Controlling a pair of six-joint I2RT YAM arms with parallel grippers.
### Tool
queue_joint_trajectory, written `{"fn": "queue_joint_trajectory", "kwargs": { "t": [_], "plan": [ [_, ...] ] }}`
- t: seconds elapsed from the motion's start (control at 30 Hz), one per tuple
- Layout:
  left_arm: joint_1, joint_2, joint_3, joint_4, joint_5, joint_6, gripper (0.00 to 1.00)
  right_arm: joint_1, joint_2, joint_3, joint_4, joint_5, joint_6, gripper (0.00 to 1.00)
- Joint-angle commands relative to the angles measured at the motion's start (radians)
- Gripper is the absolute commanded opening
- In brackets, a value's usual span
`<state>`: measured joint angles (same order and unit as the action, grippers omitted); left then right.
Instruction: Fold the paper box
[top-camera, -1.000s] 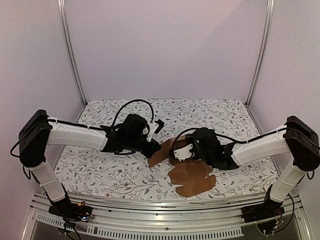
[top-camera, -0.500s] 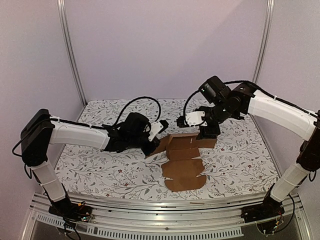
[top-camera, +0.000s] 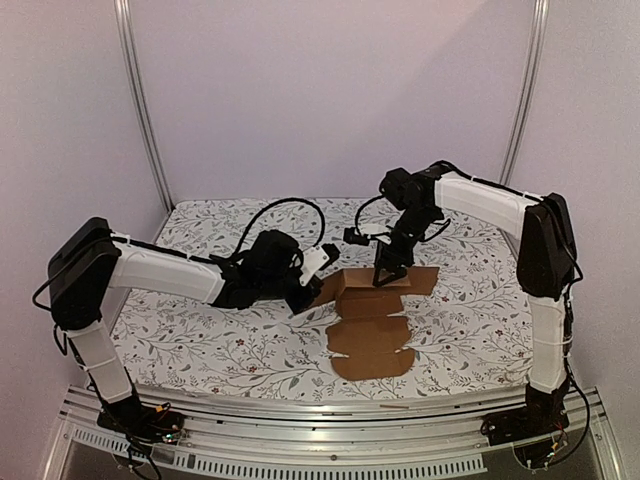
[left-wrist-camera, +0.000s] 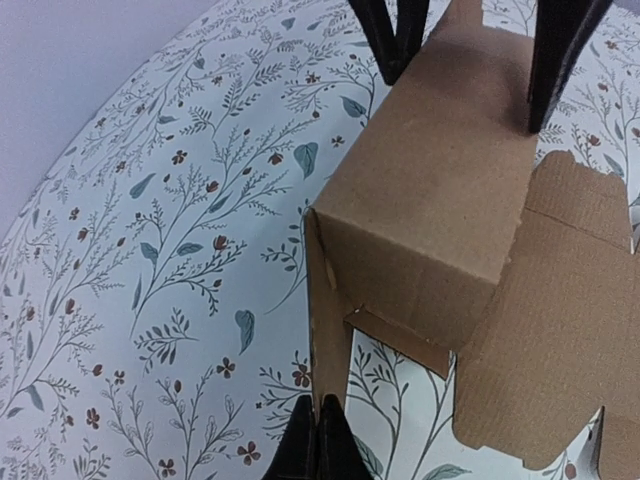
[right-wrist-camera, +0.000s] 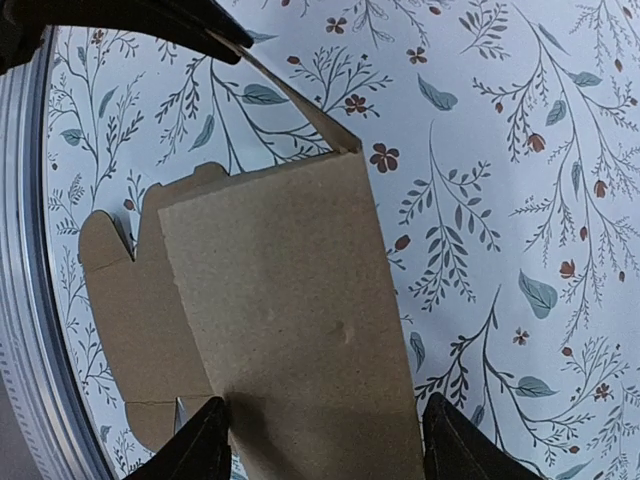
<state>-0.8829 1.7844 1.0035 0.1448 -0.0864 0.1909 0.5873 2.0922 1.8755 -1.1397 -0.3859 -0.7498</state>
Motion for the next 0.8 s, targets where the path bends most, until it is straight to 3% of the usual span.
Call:
{"fn": "queue_joint_trajectory", "kwargs": {
  "t": [0.0,0.23,0.37,0.5,0.77],
  "plan": [
    [0.005,0.025,0.021,0.011,0.016,-0.012,0.01,-0.028,0.041,0.048,-0.054,-0.101,0.065,0.61],
    [0.012,0.024,0.023,0.040,0.056,-0.088,0.08,-0.054,0.079,0.042,-0.052,-0.104,0.078,0.55],
    [0.015,0.000,0.024,0.036,0.056,-0.133,0.25,-0.057,0.097,0.044,-0.047,-0.108,0.085,0.51],
    [0.021,-0.058,0.009,0.009,0.049,-0.166,0.35,-0.058,0.108,0.046,-0.042,-0.102,0.089,0.48],
    [0.112,-0.311,-0.214,0.106,0.078,-0.298,0.48,-0.059,0.111,0.046,-0.043,-0.100,0.098,0.48]
  ]
}}
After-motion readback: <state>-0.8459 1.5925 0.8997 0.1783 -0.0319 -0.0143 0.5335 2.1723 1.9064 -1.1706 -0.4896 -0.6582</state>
